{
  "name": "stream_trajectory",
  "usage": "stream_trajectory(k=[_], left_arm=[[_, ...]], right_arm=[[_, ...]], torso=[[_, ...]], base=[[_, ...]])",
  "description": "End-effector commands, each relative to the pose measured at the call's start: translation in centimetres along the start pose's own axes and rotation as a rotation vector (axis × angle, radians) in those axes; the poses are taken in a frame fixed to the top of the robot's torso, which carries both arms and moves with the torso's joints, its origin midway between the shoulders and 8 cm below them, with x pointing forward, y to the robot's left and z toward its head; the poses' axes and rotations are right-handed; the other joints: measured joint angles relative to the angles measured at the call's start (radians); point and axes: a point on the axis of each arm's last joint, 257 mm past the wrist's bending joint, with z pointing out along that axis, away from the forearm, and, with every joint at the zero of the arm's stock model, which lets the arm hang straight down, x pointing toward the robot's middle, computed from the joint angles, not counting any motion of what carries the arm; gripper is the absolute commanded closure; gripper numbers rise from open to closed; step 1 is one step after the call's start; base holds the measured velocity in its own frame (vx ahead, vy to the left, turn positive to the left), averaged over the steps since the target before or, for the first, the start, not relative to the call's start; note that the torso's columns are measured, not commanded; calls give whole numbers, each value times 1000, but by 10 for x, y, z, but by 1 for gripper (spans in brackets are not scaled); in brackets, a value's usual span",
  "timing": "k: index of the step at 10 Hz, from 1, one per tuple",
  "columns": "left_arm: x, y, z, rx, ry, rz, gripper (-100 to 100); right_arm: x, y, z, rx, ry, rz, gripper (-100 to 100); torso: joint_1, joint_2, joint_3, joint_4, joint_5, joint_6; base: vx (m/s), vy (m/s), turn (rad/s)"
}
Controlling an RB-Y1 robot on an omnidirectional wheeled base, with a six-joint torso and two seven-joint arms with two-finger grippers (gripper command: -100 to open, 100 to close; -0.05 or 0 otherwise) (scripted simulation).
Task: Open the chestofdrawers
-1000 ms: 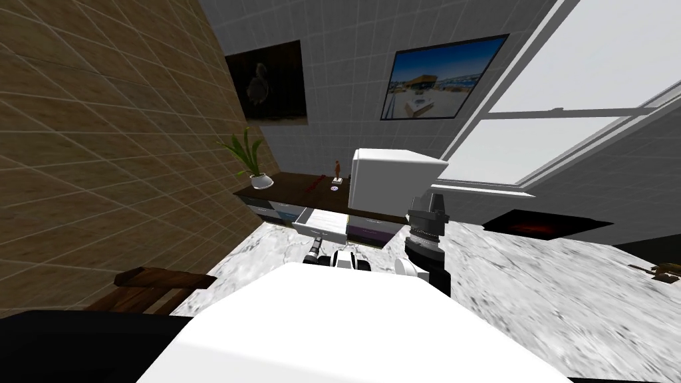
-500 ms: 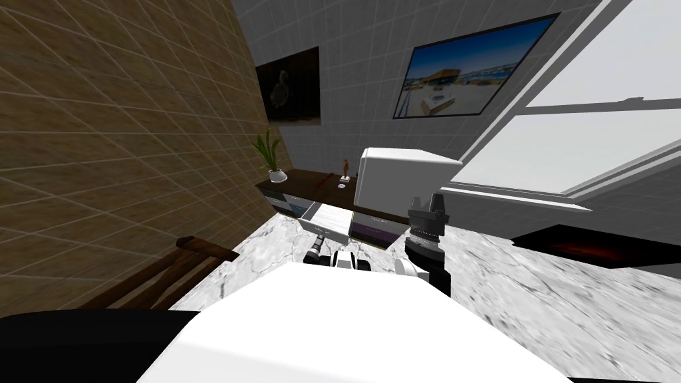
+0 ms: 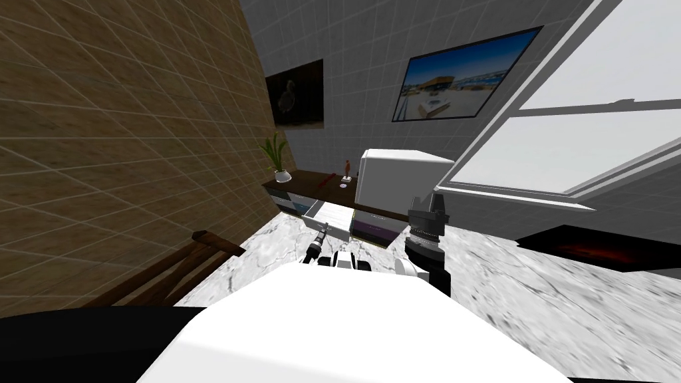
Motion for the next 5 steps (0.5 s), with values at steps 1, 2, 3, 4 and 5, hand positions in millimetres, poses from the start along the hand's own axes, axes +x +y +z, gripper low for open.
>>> stream_trajectory(k=[1, 2, 3, 4, 5], left_arm=[[1, -17, 28, 5, 7, -2, -100], [1, -21, 38, -4, 11, -2, -100], [2, -29, 48, -3, 15, -4, -100], [2, -29, 48, -3, 15, -4, -100], [2, -36, 58, -2, 18, -5, -100]], right_arm=[[0, 0, 0, 0, 0, 0, 0], [0, 0, 0, 0, 0, 0, 0], [0, 0, 0, 0, 0, 0, 0], [0, 0, 0, 0, 0, 0, 0], [0, 0, 0, 0, 0, 0, 0]], torso=[[0, -1, -1, 0, 0, 0], [0, -1, -1, 0, 0, 0], [-1, 1, 0, 2, -2, -1], [-1, 4, 2, 4, -2, -1], [-3, 3, 2, 5, -3, -1]], base=[[-90, 36, 25], [-106, 30, 27], [-109, 39, 32], [-69, 19, 5], [-57, 8, 19]])
